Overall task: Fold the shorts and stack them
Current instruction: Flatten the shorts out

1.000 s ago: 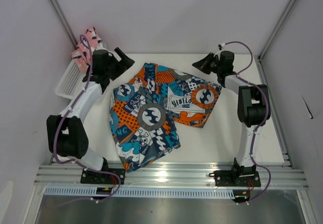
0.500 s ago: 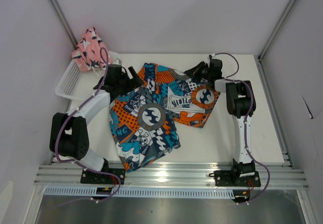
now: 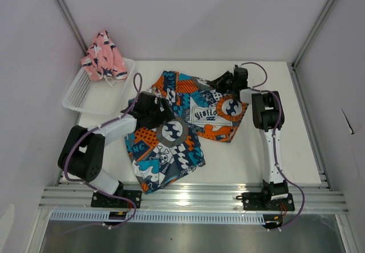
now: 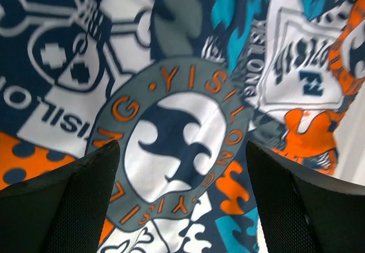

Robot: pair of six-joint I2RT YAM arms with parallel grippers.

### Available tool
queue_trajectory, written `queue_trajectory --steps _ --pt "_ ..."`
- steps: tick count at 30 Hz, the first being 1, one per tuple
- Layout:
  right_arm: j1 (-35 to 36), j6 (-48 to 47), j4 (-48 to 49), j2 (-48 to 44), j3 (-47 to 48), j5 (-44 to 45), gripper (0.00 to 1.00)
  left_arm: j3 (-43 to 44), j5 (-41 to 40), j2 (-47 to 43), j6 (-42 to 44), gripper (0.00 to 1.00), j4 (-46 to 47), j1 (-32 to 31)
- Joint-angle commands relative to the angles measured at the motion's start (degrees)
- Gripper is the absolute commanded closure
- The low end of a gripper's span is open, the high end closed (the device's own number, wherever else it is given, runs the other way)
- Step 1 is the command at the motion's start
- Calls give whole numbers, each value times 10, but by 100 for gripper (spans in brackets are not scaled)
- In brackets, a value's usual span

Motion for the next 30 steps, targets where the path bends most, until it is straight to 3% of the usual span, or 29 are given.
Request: queue_trajectory --steps 1,6,13,14,16,18,23,30 --pt "-14 0 -40 27 54 31 100 -25 -5 -31 -21 8 25 -9" --pt "-38 -16 -102 45 110 66 100 -50 0 -57 -23 8 17 -20" --pt "-74 -21 -181 93 272 43 99 -72 -14 -108 -48 7 20 -81" --pt "-76 -32 -184 89 293 25 89 -70 -10 -109 -49 7 19 -84" --pt "-74 -50 -202 67 294 21 79 -63 -10 -116 -52 7 11 -85" --pt "-65 -82 -201 6 247 13 67 -47 -18 -132 -44 7 -4 -85" --pt "-21 -178 -240 -155 93 19 52 26 -43 -163 -13 5 -113 -63" --pt "121 -243 -187 -440 -234 116 45 22 6 -247 -2 4 -154 75"
